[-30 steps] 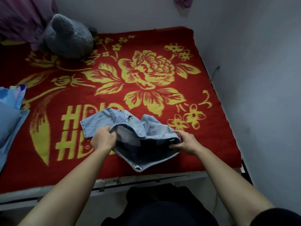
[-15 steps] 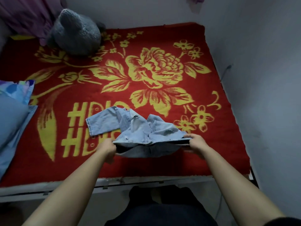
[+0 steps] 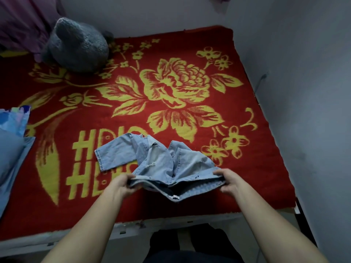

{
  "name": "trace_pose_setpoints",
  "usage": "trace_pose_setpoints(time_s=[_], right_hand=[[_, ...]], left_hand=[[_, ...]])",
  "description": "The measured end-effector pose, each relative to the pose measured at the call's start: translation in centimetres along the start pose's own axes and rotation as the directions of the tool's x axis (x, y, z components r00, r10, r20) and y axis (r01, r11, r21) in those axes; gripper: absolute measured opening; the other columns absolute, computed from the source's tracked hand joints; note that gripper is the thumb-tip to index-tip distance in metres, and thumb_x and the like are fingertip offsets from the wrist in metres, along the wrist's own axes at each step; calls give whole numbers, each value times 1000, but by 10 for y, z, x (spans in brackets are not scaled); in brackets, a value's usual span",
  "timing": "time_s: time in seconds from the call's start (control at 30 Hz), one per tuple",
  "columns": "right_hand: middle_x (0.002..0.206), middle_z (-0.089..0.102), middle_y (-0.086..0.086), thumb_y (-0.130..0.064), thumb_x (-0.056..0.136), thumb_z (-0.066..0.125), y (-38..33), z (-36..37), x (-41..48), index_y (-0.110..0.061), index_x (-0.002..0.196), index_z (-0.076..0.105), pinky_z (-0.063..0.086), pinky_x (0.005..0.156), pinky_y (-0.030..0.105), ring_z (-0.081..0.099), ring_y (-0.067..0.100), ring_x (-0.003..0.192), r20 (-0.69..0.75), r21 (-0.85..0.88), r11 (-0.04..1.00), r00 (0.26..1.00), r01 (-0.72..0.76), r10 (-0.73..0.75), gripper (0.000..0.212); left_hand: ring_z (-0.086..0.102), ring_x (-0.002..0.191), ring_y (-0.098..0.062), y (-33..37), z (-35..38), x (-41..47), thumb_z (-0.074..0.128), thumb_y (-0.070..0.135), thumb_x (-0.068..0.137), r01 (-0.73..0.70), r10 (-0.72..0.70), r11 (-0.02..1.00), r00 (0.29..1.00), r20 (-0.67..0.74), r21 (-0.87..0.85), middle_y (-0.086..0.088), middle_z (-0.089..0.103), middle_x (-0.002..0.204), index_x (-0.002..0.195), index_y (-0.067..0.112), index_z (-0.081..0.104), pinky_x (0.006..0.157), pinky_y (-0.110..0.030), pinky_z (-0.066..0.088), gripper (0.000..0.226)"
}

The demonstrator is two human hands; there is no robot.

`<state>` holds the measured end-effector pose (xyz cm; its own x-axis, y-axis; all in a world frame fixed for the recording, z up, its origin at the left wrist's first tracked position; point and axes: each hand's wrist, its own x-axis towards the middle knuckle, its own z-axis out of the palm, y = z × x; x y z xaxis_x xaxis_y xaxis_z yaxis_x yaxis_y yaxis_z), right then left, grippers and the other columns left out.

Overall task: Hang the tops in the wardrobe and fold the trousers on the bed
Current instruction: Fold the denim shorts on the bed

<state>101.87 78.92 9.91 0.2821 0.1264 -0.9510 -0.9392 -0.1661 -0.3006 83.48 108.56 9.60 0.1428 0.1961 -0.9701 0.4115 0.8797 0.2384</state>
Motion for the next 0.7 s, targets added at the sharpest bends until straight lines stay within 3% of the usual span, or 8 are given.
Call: trace_pose_setpoints(time_s=[0.07,0.13,0.23,0.33,0.4,0.53,0.63,0.7], right_hand=[[89,61,20,-4,96,41,-39,24,-8,-1,91,55,53,89,44,61,34,79,66,11,998,996,62,-63,15],[88,56,18,-8,98,39,-94,54,-26,-1,86,51,47,94,45,56,34,78,99,44,982,977,184,-188,18],[90,61,22,-11,101,33,-187,99,-76,8,93,54,51,83,44,60,37,80,210,125,915,892,383,-401,29],[89,67,30,-8,101,30,-268,134,-153,12,84,63,50,95,48,67,41,83,293,308,762,705,569,-645,42],[103,66,30,-6,100,31,-305,150,-214,12,100,61,45,104,48,66,40,95,323,442,637,550,632,-770,35],[132,54,35,-2,92,35,-347,156,-320,16,126,53,38,113,51,54,46,124,292,682,395,265,616,-919,42],[134,54,34,-1,92,38,-353,149,-369,12,124,55,38,112,53,51,46,128,259,746,299,154,595,-953,39],[132,56,33,-3,97,35,-350,141,-379,9,122,57,40,111,53,53,45,126,263,735,293,141,611,-954,36]], left_hand=[[54,78,-31,35,28,-15,41,-2,98,-50,54,993,998,33,-102,-20,50,95,88,-3,49,61,-42,57,13],[56,82,-31,77,59,-39,38,-6,97,-171,184,972,980,72,-161,-20,51,95,93,-3,51,80,-41,54,14],[59,66,-20,151,103,-98,31,-18,77,-377,434,891,871,230,-253,-13,57,69,80,2,46,68,-26,57,25],[60,99,-25,219,132,-179,28,-12,94,-509,636,764,700,326,-397,-11,60,91,93,6,52,91,-30,53,29],[55,120,-30,260,139,-242,29,-7,100,-534,742,660,572,350,-528,-19,66,102,93,-2,58,104,-39,45,30],[49,129,-43,311,141,-371,33,-7,98,-425,884,456,317,343,-782,-33,54,129,104,-23,57,109,-51,38,30],[47,130,-45,318,140,-432,33,-9,97,-365,924,379,204,324,-851,-33,50,137,133,-16,46,109,-53,38,39],[52,122,-47,308,138,-447,33,-9,97,-398,931,365,171,323,-842,-35,54,130,132,-15,48,106,-55,41,39]])
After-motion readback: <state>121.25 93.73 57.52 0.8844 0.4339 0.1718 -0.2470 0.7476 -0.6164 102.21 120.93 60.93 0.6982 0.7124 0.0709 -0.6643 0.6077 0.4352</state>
